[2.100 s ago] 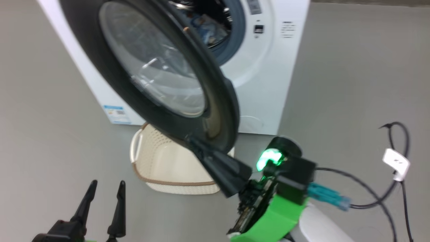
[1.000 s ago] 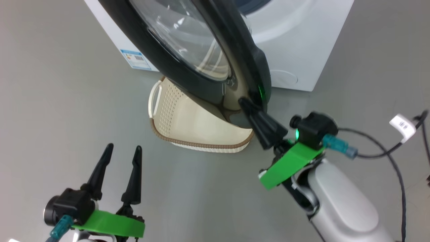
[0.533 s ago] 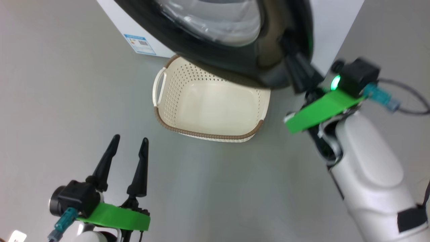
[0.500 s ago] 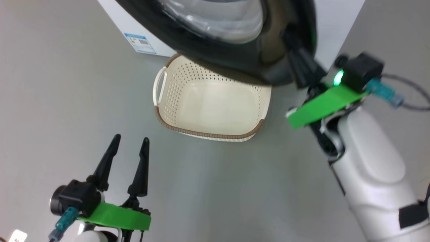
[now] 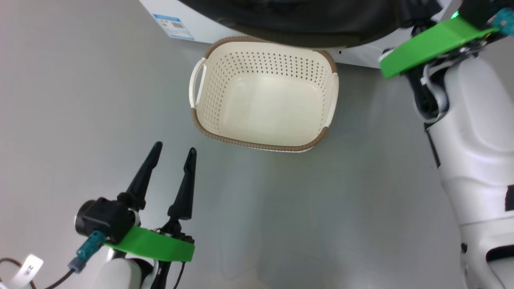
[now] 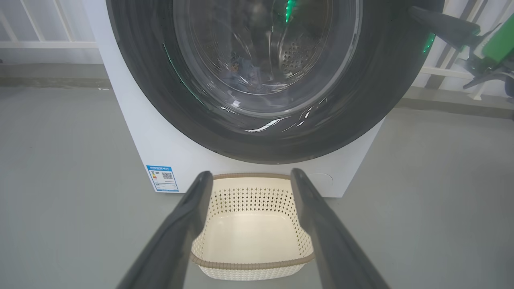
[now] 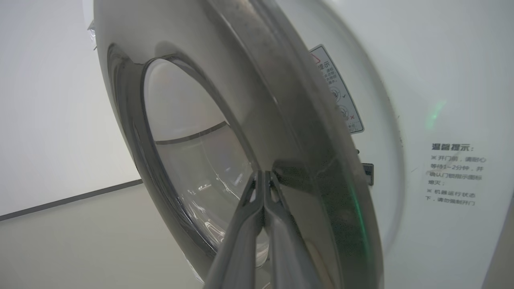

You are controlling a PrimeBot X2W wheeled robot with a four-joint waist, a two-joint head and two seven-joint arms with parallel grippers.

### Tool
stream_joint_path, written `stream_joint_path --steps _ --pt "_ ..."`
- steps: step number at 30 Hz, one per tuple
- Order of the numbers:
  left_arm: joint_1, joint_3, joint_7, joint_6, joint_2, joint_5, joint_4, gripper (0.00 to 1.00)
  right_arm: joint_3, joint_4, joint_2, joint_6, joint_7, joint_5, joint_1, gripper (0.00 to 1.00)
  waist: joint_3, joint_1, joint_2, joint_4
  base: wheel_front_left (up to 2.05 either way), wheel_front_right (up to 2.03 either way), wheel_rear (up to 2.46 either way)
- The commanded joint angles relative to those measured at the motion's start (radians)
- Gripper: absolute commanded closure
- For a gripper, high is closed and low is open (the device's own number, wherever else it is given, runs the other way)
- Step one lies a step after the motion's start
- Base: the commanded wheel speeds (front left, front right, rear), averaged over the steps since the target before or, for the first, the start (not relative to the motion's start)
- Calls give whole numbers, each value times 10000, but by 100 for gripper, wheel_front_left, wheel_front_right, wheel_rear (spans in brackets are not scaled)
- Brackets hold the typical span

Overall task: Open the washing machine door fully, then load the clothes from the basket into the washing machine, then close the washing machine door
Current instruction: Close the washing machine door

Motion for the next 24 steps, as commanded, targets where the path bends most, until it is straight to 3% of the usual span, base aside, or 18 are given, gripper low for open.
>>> stream_joint_path --steps 1,18,24 --pt "-223 246 -63 -24 187 -98 -241 0 -106 -172 172 12 -115 -136 -396 100 194 0 0 193 0 0 0" --pt "-446 -391 -63 -26 187 -267 -254 0 -2350 757 403 12 -119 -1484 -2043 100 563 0 0 565 0 0 0" --pt "-484 -463 -63 -26 187 -318 -283 0 -2706 968 420 12 -119 -1910 -2448 100 685 0 0 606 0 0 0"
